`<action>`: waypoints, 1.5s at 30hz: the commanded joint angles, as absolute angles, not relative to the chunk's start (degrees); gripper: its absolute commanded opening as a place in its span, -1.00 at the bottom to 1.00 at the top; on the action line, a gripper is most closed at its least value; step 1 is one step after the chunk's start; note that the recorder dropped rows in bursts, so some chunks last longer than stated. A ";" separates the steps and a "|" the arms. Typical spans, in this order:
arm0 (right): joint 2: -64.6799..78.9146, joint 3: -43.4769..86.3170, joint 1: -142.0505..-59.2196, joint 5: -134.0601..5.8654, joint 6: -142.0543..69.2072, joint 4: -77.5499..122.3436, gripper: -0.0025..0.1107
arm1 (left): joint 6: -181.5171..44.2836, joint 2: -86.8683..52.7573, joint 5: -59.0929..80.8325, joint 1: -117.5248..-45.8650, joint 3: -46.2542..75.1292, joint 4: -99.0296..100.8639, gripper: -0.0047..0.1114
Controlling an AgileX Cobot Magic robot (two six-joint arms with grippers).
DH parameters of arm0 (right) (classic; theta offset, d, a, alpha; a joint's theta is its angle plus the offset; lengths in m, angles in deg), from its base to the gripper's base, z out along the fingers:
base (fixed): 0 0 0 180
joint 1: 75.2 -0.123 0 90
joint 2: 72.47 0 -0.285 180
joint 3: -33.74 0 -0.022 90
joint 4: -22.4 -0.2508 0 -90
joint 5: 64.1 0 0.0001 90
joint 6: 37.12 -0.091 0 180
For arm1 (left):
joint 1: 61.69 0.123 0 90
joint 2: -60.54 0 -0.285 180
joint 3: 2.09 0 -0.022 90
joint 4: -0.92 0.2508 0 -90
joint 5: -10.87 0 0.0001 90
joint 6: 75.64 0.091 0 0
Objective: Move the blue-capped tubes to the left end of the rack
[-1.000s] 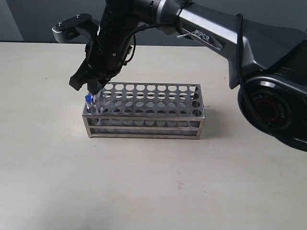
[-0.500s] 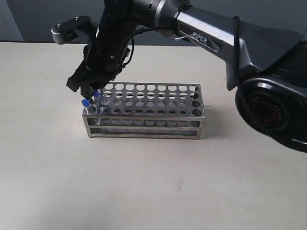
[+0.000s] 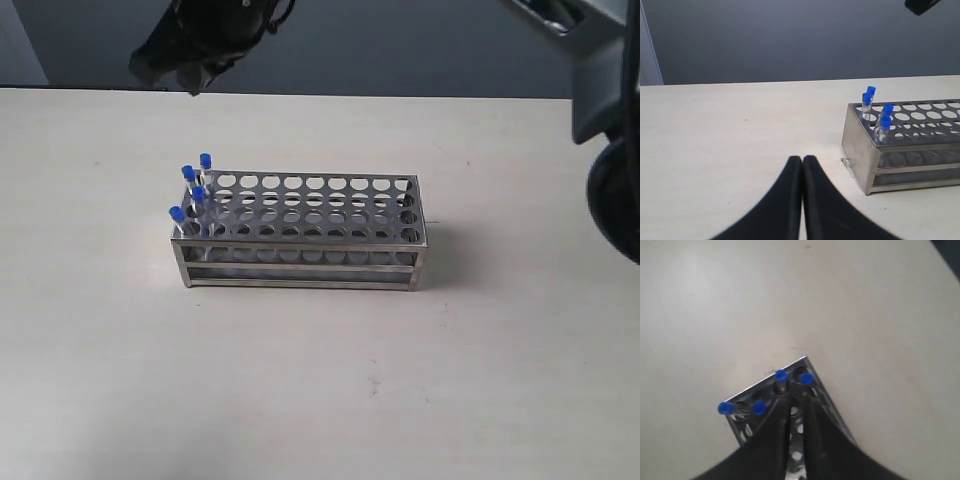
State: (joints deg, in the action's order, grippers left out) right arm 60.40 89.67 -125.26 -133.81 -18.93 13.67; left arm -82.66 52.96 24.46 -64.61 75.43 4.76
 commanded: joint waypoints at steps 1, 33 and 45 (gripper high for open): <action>56.03 89.77 -125.24 -134.06 -22.79 20.52 -0.77 | -82.70 52.76 24.11 -65.23 75.13 4.82 -0.90; -3.97 23.59 -125.24 -134.06 -57.03 37.13 -0.77 | -82.70 52.76 24.11 -65.23 75.13 4.82 -0.90; -9.59 22.14 -125.13 -131.40 -56.79 43.29 -0.77 | -82.70 52.76 24.11 -65.23 75.13 4.82 -0.90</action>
